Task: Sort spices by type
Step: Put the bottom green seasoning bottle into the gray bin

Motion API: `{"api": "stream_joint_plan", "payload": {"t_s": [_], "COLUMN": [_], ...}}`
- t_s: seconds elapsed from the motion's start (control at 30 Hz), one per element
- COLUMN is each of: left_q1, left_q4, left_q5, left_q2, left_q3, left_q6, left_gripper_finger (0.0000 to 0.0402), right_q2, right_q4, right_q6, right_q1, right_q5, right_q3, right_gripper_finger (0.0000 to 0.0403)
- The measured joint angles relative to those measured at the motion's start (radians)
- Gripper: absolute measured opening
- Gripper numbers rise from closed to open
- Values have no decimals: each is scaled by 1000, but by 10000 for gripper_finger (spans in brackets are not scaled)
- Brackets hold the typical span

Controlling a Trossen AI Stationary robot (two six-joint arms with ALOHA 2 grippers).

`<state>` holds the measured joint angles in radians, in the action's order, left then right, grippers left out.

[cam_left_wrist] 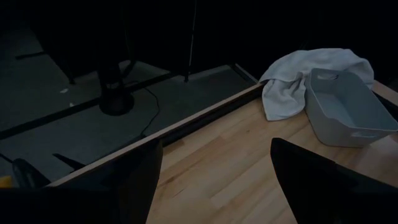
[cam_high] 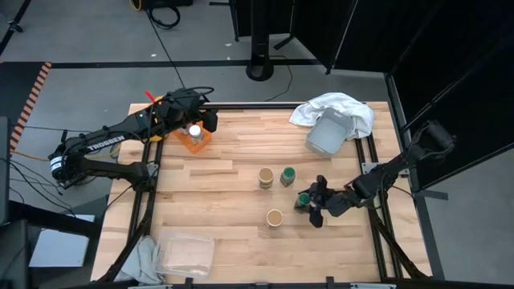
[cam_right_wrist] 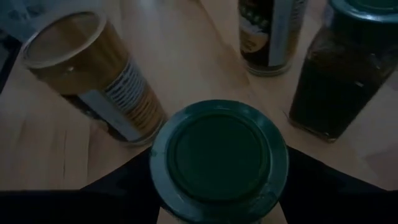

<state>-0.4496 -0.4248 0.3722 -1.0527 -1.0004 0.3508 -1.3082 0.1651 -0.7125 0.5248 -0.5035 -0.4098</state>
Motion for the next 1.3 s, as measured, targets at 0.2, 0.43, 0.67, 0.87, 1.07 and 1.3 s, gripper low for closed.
{"api": "stream_joint_plan", "payload": {"t_s": [0.2,0.43,0.67,0.87,1.07,1.3], "left_q1": [0,0,0,0,0,0], "left_q4": [0,0,1,1,1,2], "left_q5": [0,0,0,0,1,1], "left_q2": [0,0,0,0,0,0], "left_q3": [0,0,0,0,0,0], "left_q6": [-1,-2,-2,-2,-2,-2], "left_gripper_finger": [305,305,305,305,305,305], "right_q2": [69,181,365,515,594,581], "right_q4": [-19,-25,-136,-253,-312,-359], "right_q6": [-5,56,148,193,249,253], "right_q1": [-11,-59,-163,-301,-435,-636], "right_q5": [-97,-182,-267,-316,-315,-315], "right_q3": [5,4,3,3,2,2], "right_gripper_finger": [254,254,254,254,254,252]}}
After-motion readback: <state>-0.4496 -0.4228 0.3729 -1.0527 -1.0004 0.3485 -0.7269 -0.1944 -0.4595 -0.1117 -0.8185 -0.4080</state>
